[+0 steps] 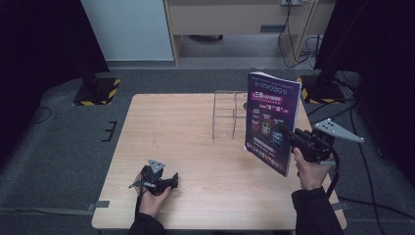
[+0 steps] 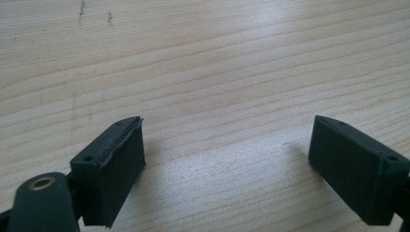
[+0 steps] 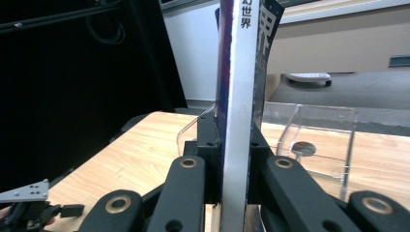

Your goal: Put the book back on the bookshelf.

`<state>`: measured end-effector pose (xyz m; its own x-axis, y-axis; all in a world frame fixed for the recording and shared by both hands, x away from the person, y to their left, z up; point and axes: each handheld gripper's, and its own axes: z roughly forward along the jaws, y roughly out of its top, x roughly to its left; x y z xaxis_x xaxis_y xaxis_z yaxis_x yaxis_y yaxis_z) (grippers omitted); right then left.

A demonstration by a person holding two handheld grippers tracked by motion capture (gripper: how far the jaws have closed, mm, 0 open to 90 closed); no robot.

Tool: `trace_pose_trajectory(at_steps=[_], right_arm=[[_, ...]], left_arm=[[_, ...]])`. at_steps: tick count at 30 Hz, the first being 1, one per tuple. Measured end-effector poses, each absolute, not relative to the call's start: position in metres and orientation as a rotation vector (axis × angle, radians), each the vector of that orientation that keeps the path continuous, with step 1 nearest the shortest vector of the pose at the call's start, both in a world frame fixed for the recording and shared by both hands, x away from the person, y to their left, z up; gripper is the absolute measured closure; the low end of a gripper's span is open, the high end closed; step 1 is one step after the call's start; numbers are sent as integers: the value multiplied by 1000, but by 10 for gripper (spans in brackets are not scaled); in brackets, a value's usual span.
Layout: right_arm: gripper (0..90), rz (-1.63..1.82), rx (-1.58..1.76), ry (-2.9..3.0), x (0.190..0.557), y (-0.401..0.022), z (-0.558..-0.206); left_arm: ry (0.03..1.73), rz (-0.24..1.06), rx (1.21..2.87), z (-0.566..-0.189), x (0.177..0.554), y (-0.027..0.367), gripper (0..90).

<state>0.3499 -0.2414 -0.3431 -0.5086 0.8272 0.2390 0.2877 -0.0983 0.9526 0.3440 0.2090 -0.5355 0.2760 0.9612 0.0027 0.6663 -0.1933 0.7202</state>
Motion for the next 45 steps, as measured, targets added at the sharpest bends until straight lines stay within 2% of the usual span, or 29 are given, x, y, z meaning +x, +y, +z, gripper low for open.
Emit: trace_pose_trajectory(at_steps=[23, 45], right_arm=[[830, 1564, 1277, 1658, 364, -269, -339], [830, 1489, 1315, 1586, 398, -266, -352]], left_arm=[[1459, 623, 1941, -536, 344, 209, 115], [1459, 623, 1941, -536, 344, 209, 115]])
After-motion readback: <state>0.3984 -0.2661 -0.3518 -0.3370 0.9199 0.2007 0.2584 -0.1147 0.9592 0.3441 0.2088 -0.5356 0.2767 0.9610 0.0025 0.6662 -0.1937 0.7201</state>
